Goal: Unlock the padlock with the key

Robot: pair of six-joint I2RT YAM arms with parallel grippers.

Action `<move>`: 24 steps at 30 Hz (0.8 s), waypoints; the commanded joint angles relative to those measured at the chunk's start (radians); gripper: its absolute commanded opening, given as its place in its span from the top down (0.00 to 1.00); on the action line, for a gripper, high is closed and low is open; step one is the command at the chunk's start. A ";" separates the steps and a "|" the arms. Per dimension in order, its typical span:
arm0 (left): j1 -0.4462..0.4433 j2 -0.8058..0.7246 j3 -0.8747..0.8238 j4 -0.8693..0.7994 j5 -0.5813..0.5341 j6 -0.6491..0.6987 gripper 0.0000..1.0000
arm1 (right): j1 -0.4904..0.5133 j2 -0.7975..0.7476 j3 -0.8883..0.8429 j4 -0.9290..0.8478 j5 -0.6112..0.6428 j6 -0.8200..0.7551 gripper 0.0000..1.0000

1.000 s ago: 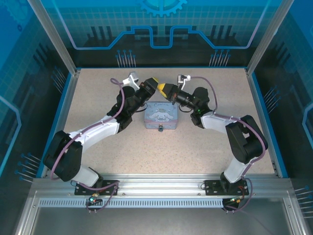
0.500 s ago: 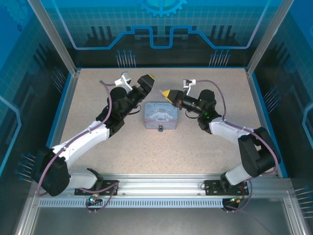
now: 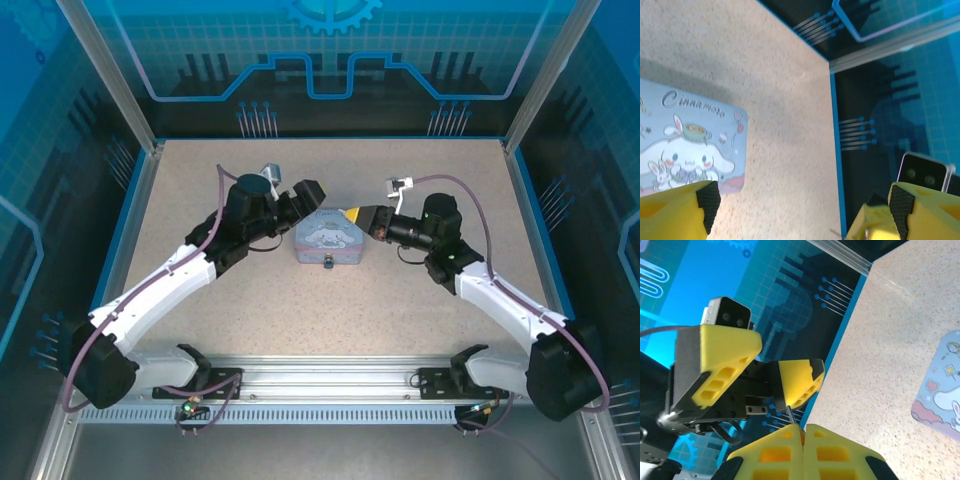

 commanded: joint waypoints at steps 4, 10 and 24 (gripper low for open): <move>-0.023 0.023 0.066 -0.165 0.059 0.034 0.10 | -0.010 -0.068 0.016 -0.227 -0.012 -0.125 1.00; -0.023 0.112 0.079 -0.140 0.074 0.039 0.10 | -0.010 -0.039 0.024 -0.268 0.012 -0.166 1.00; -0.004 0.351 0.334 -0.370 0.077 0.207 0.10 | 0.033 0.107 0.186 -0.393 0.123 -0.293 1.00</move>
